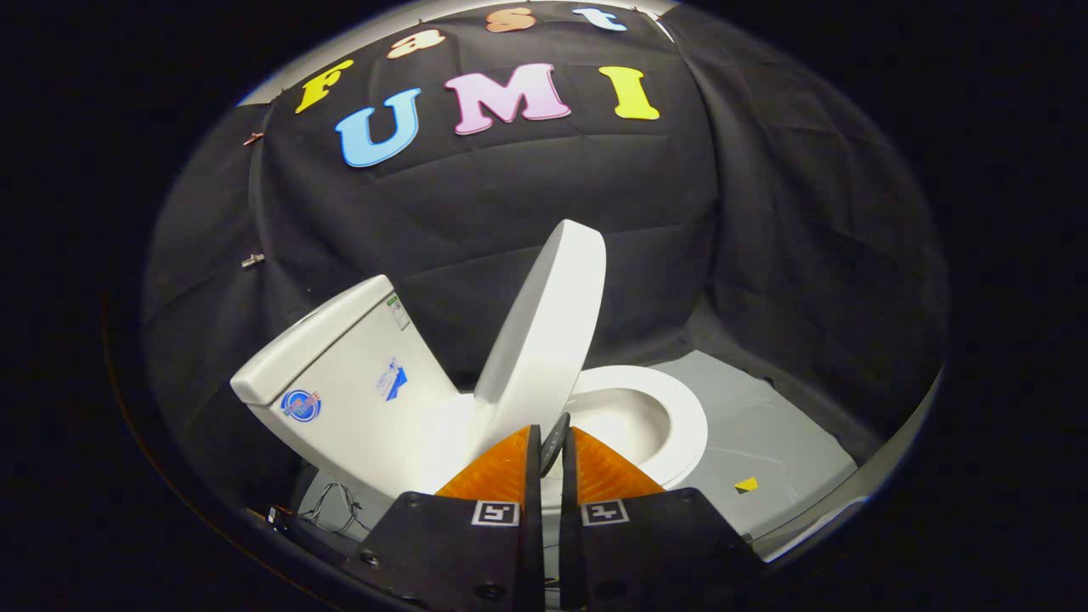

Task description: Open the toilet lid.

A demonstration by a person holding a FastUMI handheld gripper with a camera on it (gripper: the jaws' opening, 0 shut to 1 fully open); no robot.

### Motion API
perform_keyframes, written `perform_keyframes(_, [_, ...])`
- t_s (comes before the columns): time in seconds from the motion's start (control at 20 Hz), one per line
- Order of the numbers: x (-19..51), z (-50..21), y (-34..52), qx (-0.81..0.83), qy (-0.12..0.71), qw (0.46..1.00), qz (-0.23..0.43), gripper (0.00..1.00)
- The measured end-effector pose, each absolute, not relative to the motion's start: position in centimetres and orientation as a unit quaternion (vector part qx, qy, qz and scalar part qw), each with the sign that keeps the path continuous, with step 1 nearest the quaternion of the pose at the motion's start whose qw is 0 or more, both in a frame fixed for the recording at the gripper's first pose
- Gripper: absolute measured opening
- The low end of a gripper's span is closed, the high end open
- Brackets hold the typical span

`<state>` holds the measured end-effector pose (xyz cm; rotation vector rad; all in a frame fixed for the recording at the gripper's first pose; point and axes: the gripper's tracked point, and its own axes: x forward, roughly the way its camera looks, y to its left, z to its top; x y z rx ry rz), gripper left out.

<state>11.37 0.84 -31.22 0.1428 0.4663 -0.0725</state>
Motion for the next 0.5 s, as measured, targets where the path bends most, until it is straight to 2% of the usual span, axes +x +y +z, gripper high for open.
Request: perform_keyframes(0.5, [10.7, -26.2, 12.3, 0.035, 0.18, 0.981, 0.061, 0.1])
